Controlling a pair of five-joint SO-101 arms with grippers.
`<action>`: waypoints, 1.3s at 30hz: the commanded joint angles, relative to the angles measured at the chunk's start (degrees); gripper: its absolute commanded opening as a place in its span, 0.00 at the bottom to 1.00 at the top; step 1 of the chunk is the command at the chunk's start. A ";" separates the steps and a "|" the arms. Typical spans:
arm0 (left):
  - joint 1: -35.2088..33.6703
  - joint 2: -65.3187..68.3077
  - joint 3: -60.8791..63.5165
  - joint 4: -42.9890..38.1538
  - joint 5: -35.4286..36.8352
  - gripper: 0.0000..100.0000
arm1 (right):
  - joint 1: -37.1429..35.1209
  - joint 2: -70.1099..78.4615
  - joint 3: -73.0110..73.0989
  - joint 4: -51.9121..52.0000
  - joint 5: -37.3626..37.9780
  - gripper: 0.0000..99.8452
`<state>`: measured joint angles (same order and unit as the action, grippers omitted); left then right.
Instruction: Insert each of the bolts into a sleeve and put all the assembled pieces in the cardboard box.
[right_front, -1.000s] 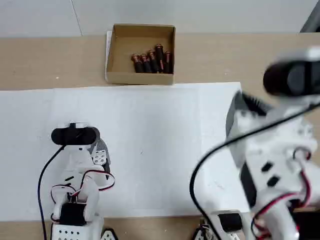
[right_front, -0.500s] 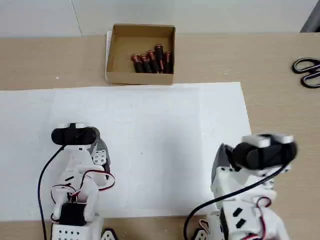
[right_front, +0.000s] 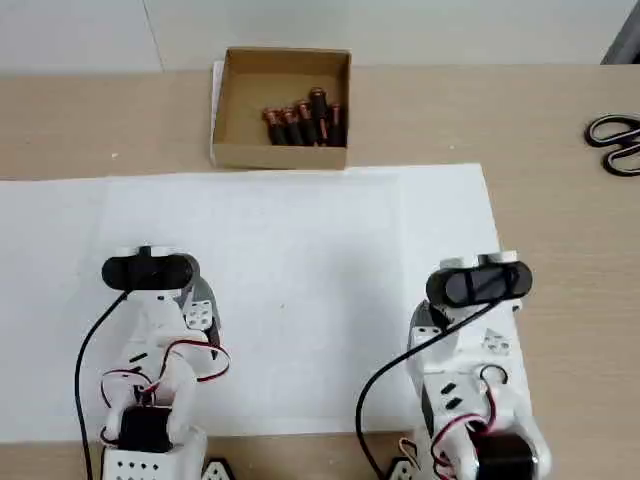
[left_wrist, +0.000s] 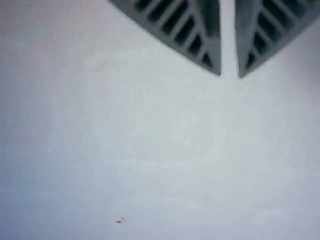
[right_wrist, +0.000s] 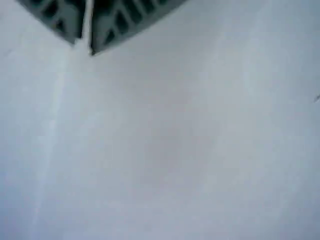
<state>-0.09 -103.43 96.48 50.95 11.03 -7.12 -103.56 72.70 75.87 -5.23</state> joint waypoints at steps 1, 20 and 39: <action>0.18 -0.79 -0.22 0.26 0.53 0.01 | 0.13 -0.40 4.31 -3.65 0.62 0.00; 0.18 -0.79 -0.22 0.26 0.53 0.01 | 0.40 -0.48 18.64 -6.20 0.62 0.00; 0.18 -0.79 -0.22 0.26 0.53 0.01 | 0.48 -0.48 18.64 -6.20 0.62 0.00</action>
<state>-0.09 -103.43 96.48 50.95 11.03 -7.03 -103.56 91.52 70.95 -5.23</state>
